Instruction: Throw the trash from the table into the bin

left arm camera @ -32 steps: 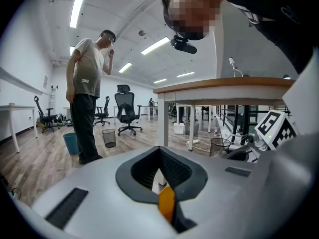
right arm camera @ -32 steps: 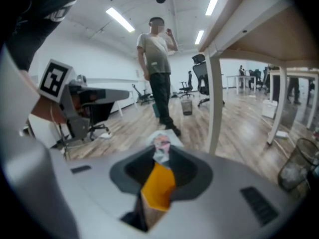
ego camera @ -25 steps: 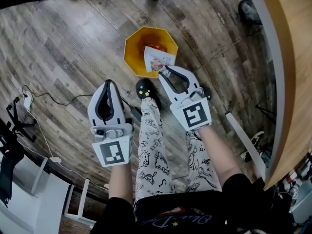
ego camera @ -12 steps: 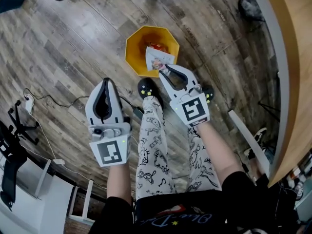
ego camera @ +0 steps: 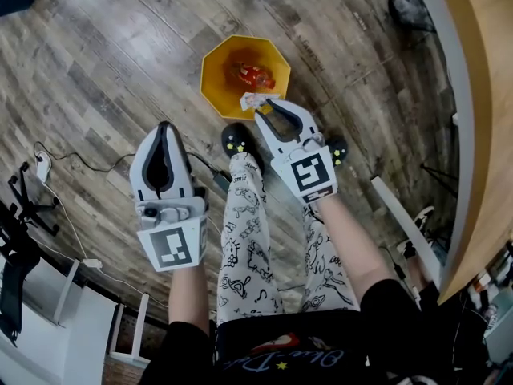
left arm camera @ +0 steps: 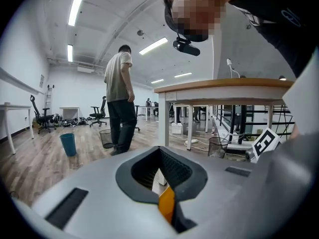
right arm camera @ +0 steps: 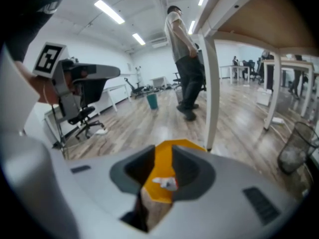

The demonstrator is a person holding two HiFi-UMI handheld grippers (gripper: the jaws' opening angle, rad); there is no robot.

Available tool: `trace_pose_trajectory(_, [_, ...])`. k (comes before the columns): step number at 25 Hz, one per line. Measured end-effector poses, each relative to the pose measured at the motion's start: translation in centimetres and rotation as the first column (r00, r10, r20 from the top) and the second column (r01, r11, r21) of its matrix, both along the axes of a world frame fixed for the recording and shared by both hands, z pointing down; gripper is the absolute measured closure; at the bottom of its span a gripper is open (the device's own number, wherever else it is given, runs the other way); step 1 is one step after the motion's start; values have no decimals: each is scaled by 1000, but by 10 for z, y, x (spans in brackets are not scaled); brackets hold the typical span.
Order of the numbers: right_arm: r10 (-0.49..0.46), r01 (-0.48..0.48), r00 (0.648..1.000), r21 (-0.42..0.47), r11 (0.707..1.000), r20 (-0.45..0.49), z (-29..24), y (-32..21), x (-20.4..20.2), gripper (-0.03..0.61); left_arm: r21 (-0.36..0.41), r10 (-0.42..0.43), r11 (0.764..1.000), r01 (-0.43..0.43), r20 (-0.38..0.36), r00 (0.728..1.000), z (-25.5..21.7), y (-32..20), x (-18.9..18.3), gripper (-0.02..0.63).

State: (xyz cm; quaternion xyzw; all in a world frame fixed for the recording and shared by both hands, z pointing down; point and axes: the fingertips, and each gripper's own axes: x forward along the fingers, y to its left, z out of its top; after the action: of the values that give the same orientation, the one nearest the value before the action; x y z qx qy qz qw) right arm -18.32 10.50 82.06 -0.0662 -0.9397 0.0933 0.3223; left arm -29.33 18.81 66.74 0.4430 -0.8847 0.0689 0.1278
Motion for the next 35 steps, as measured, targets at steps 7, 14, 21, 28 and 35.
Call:
trace_pose_trajectory(7, [8,-8,1000,5,1000,30,-26,2,-6,488,3,3,1000,-3,-2,1000,-16,2,-3,603])
trace_pose_trajectory(14, [34,-29,979,-27,999,199,-104,-6,-20,489,22,14,1000,-14,17,1000,-51,-12,-2,603])
trace_pose_trajectory(21, [125,-119,924,-38,992,363,-205,-29,-29,575,61,55,996,-59,56,997,-109,-40,3,603])
trace_pose_trajectory(28, [151,-144,858,-52,988,491,-326,-54,-4,575,107,111,987,-117,56,992,-182,-76,31,603])
trace_pose_trajectory(35, [220,-218,832,-66,974,509,-413,-96,57,575,139,217,965,-224,65,974,-252,-126,81,603])
